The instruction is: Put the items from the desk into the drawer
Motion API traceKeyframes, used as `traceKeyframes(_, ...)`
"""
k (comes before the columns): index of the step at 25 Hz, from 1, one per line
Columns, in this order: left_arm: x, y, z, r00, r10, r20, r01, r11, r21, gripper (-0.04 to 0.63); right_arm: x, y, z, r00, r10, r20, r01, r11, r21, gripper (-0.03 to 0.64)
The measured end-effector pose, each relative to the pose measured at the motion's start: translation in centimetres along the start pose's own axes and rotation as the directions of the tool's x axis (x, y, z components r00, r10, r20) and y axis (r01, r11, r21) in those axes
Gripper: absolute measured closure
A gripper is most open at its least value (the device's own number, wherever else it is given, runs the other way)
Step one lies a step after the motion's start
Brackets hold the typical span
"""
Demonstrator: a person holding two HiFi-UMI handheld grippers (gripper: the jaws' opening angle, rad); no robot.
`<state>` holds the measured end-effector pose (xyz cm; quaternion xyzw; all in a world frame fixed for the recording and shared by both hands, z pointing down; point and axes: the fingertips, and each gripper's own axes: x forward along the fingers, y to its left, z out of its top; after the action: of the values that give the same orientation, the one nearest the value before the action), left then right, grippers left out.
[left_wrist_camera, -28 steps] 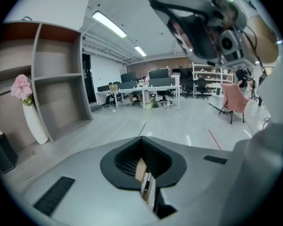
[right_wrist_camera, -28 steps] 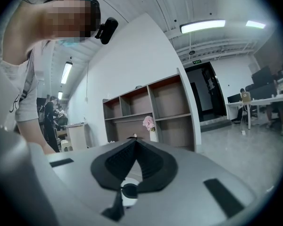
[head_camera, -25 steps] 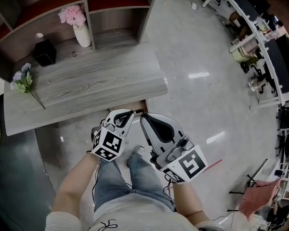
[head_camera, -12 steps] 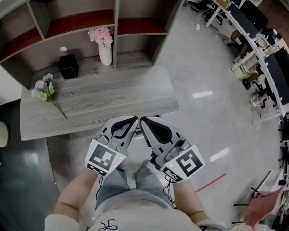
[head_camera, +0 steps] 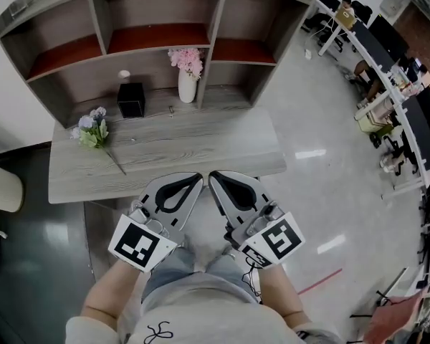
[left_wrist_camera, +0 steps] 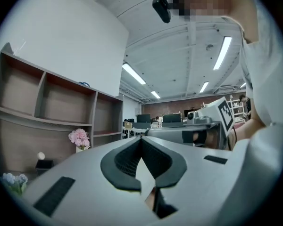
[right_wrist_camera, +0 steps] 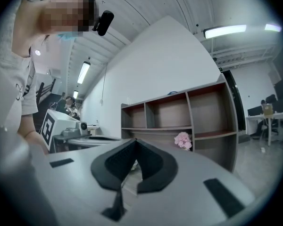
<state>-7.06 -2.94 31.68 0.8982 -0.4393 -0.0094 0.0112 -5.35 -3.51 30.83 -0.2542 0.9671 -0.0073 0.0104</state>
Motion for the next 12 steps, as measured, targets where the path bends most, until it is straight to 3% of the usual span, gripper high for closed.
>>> traceKeyframes(6,-2.5,2.1,1.5,0.998,0.035,0.044,-0.034,0.999,-0.021,0.586,2.0,2.4,0.3,0.999,0.05,0.01,-0.05,0.999,-0.005,0.609)
traceKeyframes(12,-3.1,2.4,2.1,0.998,0.034,0.045,-0.034,0.999,0.004,0.586,2.9,3.4,0.7,0.997,0.074,0.01,-0.074,0.997,-0.023,0.611)
